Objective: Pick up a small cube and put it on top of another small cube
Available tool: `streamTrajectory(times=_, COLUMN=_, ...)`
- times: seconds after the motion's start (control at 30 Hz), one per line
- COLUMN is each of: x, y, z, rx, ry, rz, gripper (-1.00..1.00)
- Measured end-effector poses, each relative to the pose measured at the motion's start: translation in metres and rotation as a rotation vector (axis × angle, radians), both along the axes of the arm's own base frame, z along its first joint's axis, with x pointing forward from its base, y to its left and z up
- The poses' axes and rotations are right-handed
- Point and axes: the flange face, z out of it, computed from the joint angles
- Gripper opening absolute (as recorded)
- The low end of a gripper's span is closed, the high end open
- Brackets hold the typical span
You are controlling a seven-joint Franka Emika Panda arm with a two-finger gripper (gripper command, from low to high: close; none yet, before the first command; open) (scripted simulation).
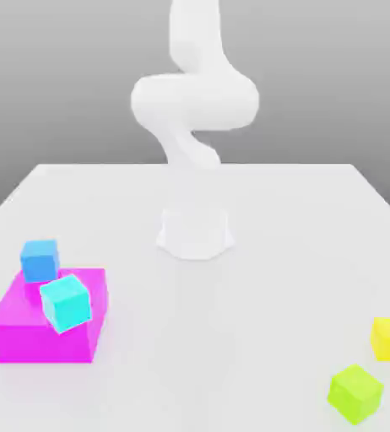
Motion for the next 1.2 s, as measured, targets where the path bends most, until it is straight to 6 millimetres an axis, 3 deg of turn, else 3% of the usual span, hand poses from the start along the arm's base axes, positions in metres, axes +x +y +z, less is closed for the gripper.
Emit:
streamTrajectory(times=0.23, x=0.074, y=0.053, z=-0.109, rx=-0.084, ry=0.187, rz=0.097, gripper=0.0)
streamTrajectory(times=0.37, x=0.1, y=0.084, z=-0.177, rx=-0.123, ry=0.289, rz=0.163, gripper=0.0)
streamTrajectory(times=0.5, x=0.114, y=0.115, z=-0.249, rx=-0.154, ry=0.39, rz=0.236, gripper=0.0)
streamTrajectory(times=0.73, x=0.105, y=0.173, z=-0.376, rx=-0.19, ry=0.563, rz=0.387, gripper=0.0)
streamTrajectory(times=0.9, x=0.079, y=0.204, z=-0.463, rx=-0.193, ry=0.687, rz=0.488, gripper=0.0)
streamTrajectory(times=1.07, x=0.071, y=0.213, z=-0.534, rx=-0.19, ry=0.716, rz=0.512, gripper=0.0)
streamTrajectory(times=1.1, x=0.07, y=0.212, z=-0.544, rx=-0.191, ry=0.716, rz=0.513, gripper=-1.0)
streamTrajectory(times=1.2, x=0.07, y=0.212, z=-0.544, rx=-0.191, ry=0.716, rz=0.513, gripper=-1.0)
